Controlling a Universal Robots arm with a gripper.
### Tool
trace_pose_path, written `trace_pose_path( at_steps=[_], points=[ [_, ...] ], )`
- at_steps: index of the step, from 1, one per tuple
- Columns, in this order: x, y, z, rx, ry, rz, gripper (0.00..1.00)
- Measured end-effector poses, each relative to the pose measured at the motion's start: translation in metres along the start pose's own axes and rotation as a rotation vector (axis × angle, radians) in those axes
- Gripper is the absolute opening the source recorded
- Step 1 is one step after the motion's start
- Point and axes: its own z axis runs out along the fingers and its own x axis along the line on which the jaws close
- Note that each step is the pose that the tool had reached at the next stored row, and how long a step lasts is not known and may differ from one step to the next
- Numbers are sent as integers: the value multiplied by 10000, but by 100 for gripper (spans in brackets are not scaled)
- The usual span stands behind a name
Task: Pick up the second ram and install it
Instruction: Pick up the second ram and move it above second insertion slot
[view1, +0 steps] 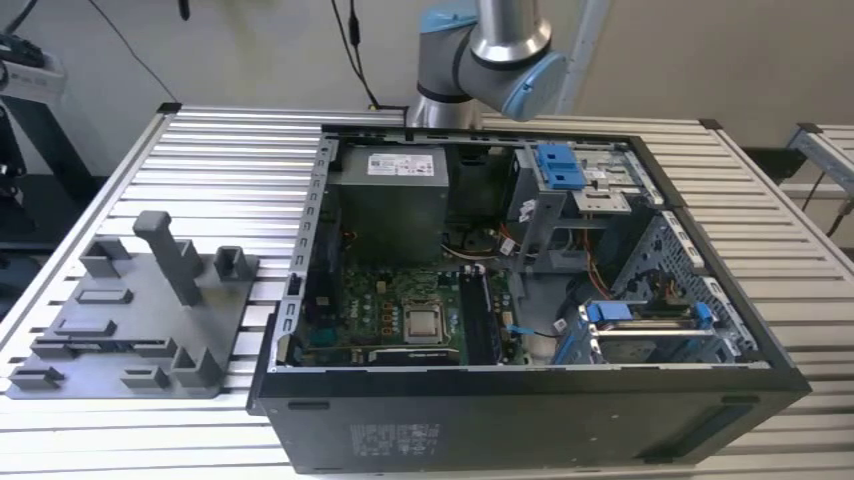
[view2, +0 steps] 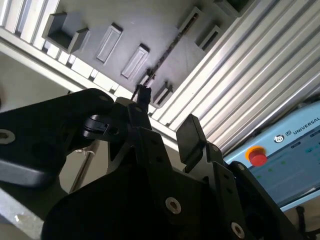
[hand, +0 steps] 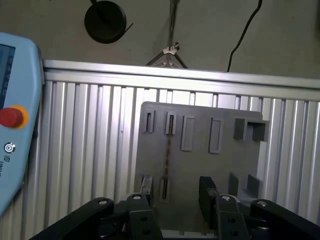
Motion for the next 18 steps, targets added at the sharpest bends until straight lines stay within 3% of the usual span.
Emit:
trace_pose_path(
  at_steps=[8, 12, 18],
  points=[
    [-8, -5, 102, 38, 133, 5, 50],
    [-16, -7, 150, 151, 164, 7, 50],
    [-34, -13, 233, 162, 174, 13, 50]
  ],
)
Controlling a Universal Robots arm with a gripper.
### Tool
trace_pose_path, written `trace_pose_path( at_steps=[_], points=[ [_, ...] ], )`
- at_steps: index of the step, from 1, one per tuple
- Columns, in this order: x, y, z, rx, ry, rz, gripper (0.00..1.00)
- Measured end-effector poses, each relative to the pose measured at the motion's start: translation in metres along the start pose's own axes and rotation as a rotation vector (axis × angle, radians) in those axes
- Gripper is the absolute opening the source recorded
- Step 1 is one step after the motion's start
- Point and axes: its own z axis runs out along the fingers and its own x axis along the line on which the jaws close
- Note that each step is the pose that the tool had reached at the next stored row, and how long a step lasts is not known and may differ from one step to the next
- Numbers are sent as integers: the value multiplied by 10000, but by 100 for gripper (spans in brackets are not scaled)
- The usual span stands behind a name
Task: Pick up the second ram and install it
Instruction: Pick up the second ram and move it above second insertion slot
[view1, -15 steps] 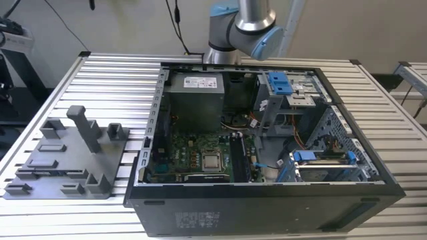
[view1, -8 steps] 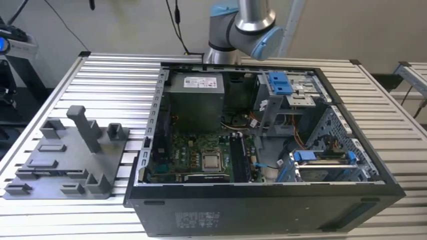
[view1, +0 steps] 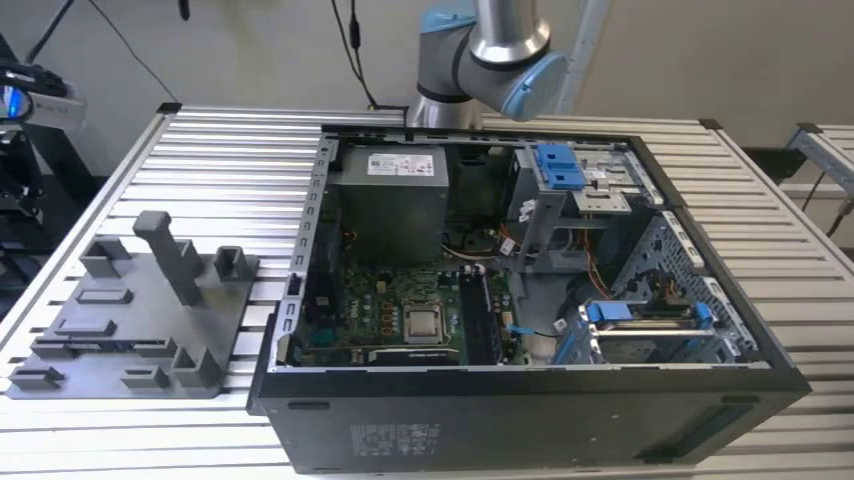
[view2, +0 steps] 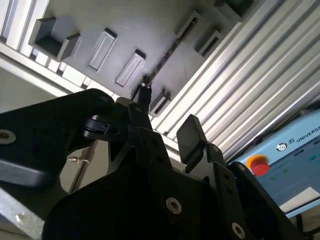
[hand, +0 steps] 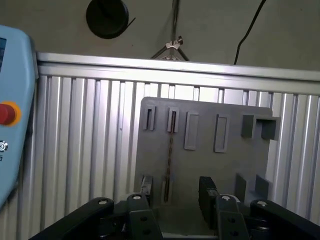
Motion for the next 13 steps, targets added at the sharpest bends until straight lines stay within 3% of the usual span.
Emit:
trace_pose_path(
  at_steps=[13],
  points=[
    [-12, 25, 171, 4, 31, 9, 50]
  ],
)
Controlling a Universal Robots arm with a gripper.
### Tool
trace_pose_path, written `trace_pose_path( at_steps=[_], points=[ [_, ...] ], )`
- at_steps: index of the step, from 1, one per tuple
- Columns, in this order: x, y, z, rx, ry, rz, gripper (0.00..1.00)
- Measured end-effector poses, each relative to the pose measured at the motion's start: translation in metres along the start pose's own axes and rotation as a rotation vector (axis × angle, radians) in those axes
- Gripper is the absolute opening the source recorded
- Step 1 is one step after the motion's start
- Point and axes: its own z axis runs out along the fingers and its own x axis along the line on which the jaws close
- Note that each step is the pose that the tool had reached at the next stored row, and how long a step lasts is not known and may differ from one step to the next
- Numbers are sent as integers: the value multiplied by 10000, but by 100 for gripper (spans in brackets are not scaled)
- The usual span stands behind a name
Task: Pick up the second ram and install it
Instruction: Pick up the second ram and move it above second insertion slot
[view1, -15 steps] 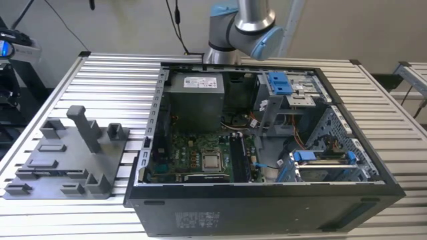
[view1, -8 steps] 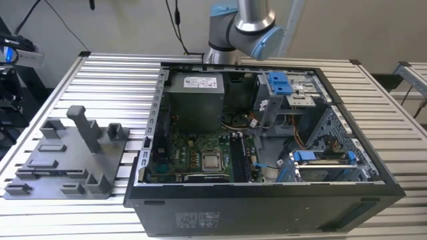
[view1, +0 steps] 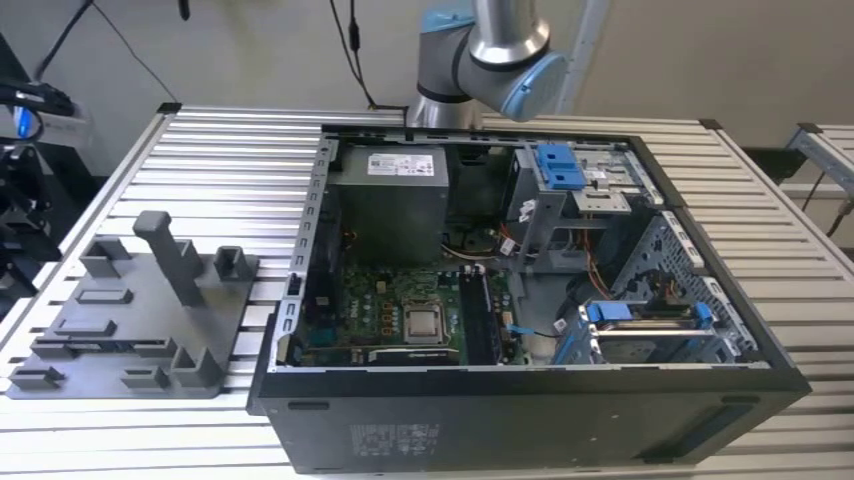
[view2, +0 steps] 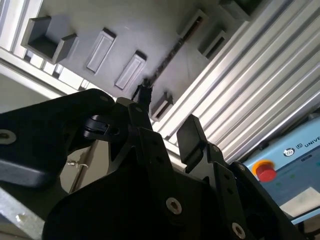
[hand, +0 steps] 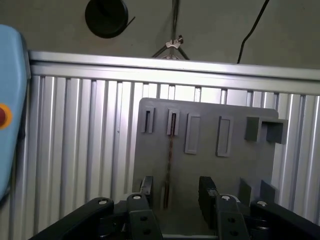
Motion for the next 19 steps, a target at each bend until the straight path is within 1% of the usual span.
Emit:
trace_pose_path(
  at_steps=[7, 12, 17, 19],
  points=[
    [-12, -3, 75, 38, 25, 0, 50],
    [-15, -5, 161, 38, 58, 2, 50],
    [-17, -7, 238, 33, 135, 3, 50],
    [-17, -7, 269, 32, 152, 4, 50]
  ],
)
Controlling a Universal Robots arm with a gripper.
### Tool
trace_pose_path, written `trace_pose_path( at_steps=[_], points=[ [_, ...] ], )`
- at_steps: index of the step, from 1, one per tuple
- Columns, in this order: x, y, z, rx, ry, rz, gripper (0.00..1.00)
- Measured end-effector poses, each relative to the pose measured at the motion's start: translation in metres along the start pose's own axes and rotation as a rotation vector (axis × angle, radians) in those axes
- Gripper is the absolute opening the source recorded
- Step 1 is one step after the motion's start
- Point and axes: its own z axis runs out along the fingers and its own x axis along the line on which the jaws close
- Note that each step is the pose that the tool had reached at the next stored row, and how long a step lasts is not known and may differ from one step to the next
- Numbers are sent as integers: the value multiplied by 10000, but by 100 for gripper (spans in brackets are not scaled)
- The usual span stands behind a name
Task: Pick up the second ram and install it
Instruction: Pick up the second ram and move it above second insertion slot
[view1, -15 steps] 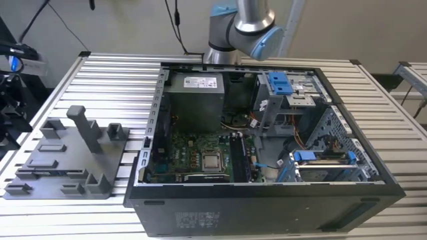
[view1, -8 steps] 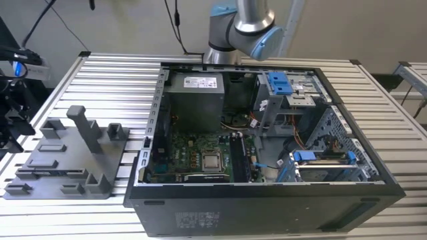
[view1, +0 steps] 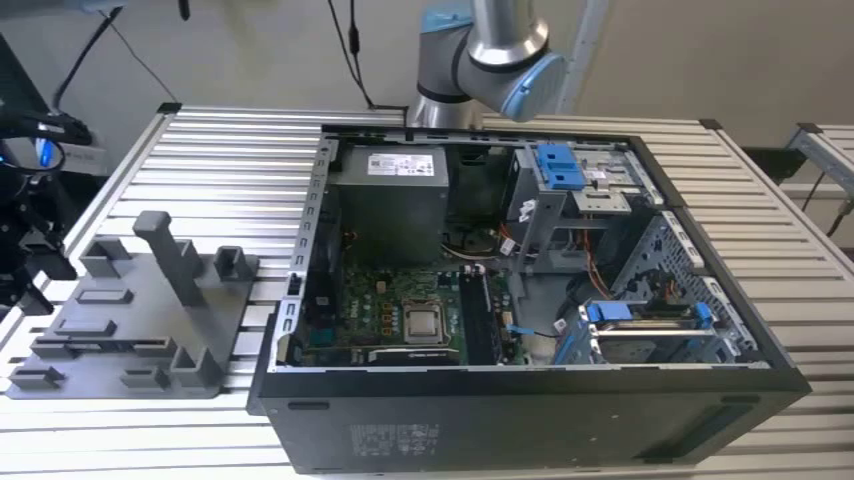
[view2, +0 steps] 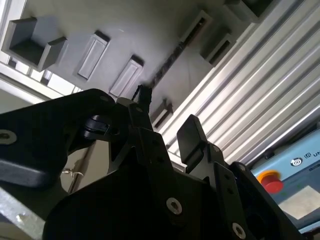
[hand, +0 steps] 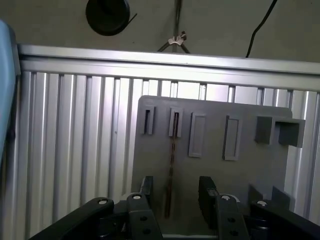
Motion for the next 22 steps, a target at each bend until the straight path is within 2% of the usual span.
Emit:
trace_pose_path(
  at_steps=[14, 22],
  points=[
    [-7, 4, 235, 13, 58, 2, 50],
    [-41, -1, 376, 38, 103, 1, 50]
  ],
)
